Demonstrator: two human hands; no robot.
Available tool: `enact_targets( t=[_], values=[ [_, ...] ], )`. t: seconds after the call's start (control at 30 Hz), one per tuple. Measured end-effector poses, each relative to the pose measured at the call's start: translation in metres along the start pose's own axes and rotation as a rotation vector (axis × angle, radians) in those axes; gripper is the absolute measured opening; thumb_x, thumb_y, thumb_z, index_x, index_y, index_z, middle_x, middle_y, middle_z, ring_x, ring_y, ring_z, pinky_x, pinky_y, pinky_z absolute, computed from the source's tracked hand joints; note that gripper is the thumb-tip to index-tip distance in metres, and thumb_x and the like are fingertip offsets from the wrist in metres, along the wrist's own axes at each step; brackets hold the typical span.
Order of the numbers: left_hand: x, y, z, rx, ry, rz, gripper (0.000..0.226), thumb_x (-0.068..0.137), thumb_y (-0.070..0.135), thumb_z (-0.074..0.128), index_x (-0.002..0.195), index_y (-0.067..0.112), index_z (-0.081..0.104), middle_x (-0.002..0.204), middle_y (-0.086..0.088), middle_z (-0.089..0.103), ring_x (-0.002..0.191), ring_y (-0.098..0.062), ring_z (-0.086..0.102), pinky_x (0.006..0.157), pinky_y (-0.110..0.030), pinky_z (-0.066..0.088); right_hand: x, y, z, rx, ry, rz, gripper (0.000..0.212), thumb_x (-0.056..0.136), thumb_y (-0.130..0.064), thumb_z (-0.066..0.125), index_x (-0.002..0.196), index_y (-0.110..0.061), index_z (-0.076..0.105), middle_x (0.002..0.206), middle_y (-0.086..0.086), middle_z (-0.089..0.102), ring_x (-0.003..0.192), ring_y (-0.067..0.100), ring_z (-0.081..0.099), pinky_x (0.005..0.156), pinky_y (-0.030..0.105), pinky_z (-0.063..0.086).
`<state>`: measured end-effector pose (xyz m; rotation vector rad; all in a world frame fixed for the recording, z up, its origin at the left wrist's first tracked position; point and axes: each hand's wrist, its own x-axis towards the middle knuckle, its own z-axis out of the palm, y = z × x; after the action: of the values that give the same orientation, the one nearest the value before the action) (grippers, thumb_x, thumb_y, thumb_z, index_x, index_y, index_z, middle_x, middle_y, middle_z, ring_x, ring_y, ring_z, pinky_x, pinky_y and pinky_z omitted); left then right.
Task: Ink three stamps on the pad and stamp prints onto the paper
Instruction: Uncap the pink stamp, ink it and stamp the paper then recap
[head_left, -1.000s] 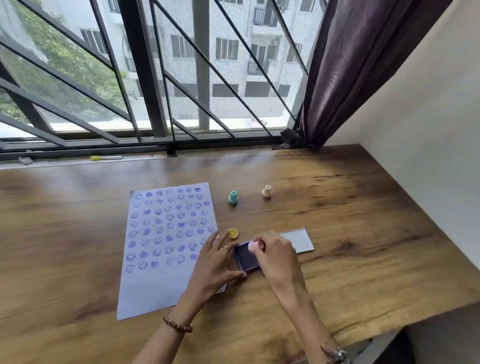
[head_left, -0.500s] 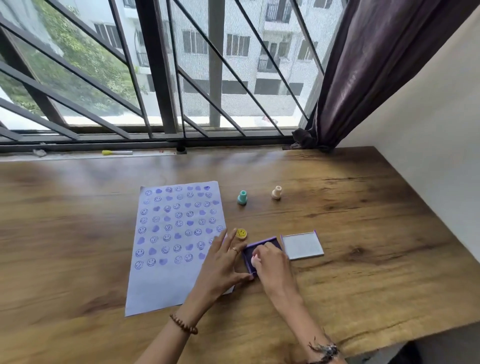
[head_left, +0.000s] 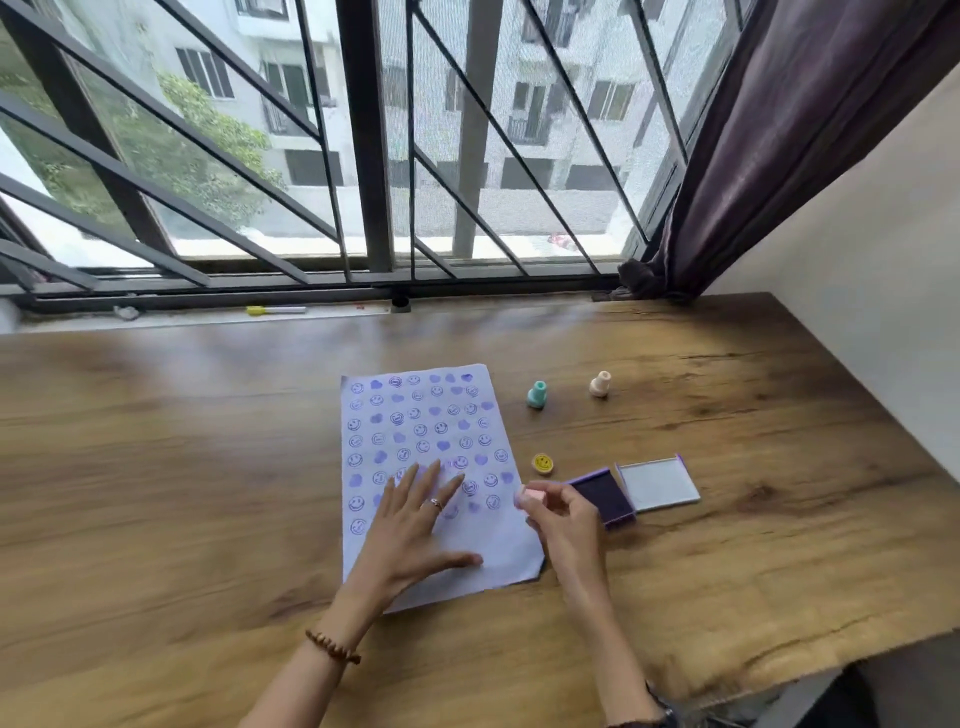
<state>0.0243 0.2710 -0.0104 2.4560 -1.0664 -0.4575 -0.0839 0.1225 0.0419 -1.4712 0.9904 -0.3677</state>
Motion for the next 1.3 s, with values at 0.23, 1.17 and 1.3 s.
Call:
enact_targets(
  t=[0.23, 1.17, 1.3],
  values=[
    [0.003, -0.006, 0.01, 0.02, -0.006, -0.011, 0.101, 0.061, 0.077, 0.054, 0.142, 0.041, 0.006, 0.158, 0.006, -0.007, 0.144, -0.019, -0.014, 0.114, -0.039, -0.017, 0.004, 0.005, 0.028, -0.613, 0.178, -0.291, 0.011, 0.081, -0.006, 0.059, 0.087, -0.006, 0.068, 0.092, 0.016, 0.063, 0.085, 0.03, 0.059, 0.065, 0.02, 0.03],
    [0.0, -0.008, 0.006, 0.006, -0.015, 0.02, 0.098, 0.064, 0.079, 0.048, 0.142, 0.041, 0.004, 0.158, 0.006, -0.007, 0.144, -0.017, -0.012, 0.116, -0.04, -0.011, 0.018, -0.014, 0.014, -0.477, 0.133, -0.071, 0.008, 0.075, -0.013, 0.067, 0.078, -0.015, 0.074, 0.086, 0.008, 0.074, 0.081, 0.022, 0.065, 0.072, 0.028, 0.048],
    [0.002, 0.001, -0.004, 0.026, -0.001, -0.019, 0.091, 0.066, 0.078, 0.048, 0.142, 0.036, 0.019, 0.158, 0.003, 0.01, 0.145, -0.02, 0.002, 0.117, -0.046, -0.001, 0.012, -0.017, -0.026, 0.347, 0.14, 0.083, 0.006, 0.08, -0.005, 0.066, 0.082, -0.008, 0.071, 0.079, 0.002, 0.071, 0.073, 0.01, 0.066, 0.063, 0.016, 0.056]
  ],
)
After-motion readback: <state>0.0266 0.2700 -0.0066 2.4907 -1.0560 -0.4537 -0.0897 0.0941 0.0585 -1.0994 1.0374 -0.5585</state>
